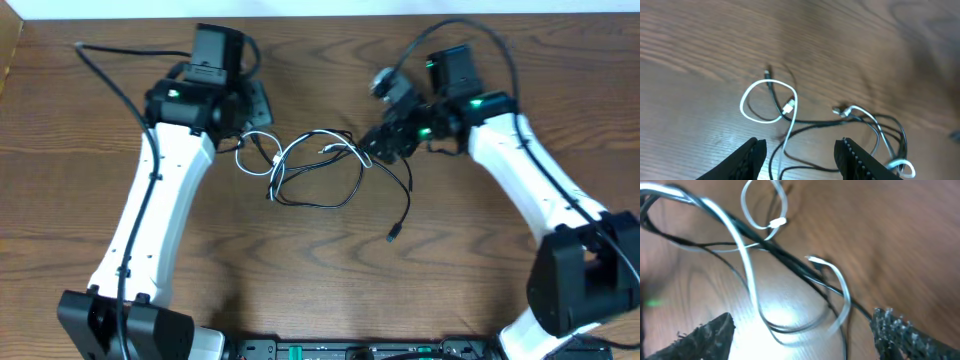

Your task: Untangle cables

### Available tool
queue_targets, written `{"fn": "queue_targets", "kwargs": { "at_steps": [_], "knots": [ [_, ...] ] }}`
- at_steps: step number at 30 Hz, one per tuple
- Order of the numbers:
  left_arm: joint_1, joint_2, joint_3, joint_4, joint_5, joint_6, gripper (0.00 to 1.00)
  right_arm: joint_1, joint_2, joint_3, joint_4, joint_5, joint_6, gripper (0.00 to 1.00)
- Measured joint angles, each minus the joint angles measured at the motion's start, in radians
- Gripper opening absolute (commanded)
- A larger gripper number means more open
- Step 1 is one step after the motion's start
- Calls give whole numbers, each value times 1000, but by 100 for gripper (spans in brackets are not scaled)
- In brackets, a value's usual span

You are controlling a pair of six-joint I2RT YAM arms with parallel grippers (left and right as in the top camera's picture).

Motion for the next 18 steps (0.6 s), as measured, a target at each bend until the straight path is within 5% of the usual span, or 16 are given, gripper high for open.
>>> {"fn": "queue_targets", "kwargs": {
  "at_steps": [6, 8, 10, 18],
  "knots": [
    [16, 0, 0, -1, 10, -16, 56, 72, 55, 0, -1, -8, -60, 50],
    [16, 0, 0, -2, 10, -16, 56, 85, 63, 0, 1, -9, -68, 34],
    [16, 0, 0, -1, 11, -16, 56, 95, 67, 0, 0, -8, -67, 1],
    [16, 0, 0, 12, 13, -20, 61, 102, 66, 2, 68, 19, 49, 1]
  ]
}}
